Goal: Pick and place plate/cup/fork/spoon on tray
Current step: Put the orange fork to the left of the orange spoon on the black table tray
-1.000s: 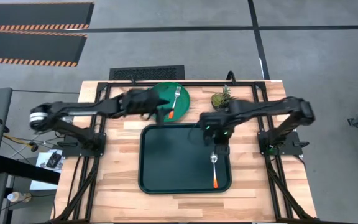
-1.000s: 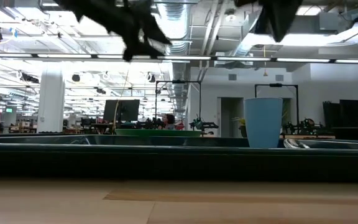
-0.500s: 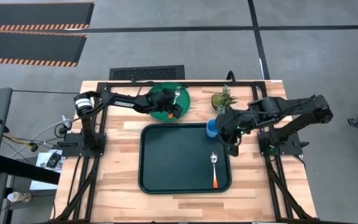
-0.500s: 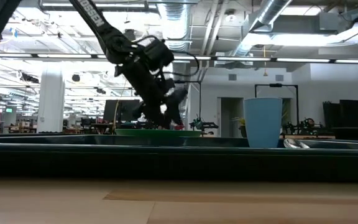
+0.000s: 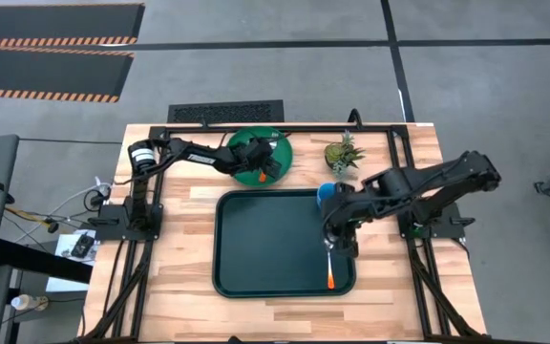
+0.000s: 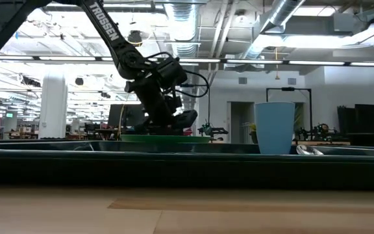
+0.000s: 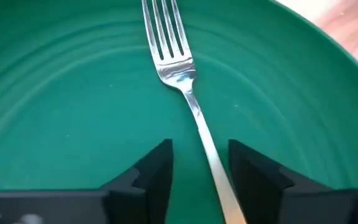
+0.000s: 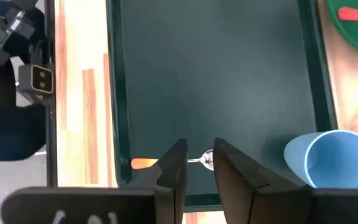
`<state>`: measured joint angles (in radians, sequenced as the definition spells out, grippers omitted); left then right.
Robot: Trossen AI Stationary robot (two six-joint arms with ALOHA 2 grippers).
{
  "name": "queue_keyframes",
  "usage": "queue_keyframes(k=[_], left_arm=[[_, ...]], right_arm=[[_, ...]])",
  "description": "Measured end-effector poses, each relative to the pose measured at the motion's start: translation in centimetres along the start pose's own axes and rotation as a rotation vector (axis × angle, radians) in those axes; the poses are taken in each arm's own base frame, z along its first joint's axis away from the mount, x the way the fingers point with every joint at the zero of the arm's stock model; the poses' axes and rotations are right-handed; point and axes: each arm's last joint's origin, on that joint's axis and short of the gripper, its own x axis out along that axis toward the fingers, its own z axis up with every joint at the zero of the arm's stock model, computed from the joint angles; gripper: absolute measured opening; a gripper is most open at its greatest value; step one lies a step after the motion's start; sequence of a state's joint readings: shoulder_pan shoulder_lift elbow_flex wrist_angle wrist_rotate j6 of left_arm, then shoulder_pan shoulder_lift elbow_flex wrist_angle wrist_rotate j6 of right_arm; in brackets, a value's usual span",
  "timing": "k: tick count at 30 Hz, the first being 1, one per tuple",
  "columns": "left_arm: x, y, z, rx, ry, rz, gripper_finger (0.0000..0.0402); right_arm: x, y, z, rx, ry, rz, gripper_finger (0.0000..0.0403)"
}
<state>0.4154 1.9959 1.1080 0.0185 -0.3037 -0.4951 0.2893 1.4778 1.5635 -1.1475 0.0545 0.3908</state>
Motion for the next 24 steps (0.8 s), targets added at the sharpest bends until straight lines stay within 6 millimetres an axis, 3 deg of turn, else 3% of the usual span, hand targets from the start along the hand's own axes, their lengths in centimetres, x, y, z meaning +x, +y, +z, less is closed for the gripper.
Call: queue_keyframes(k=[8, 17, 24], left_arm=[[-0.1, -0.2, -0.1, 0.024, 0.023, -0.033, 0.001], [-0.8, -0.4, 0.2, 0.017, 0.033, -0.079, 0.0002], [-4.5, -1.2, 2.0, 0.036, -0.034, -0.13, 0.0001]], right_arm=[[0.5, 0.1, 0.2, 0.002, 0.003, 0.0, 0.0103], [0.2, 0.7, 0.3, -0.06, -0.048, -0.012, 0.0102], [-0.7, 0.9, 0.4, -0.101, -0.142, -0.071, 0.0102]])
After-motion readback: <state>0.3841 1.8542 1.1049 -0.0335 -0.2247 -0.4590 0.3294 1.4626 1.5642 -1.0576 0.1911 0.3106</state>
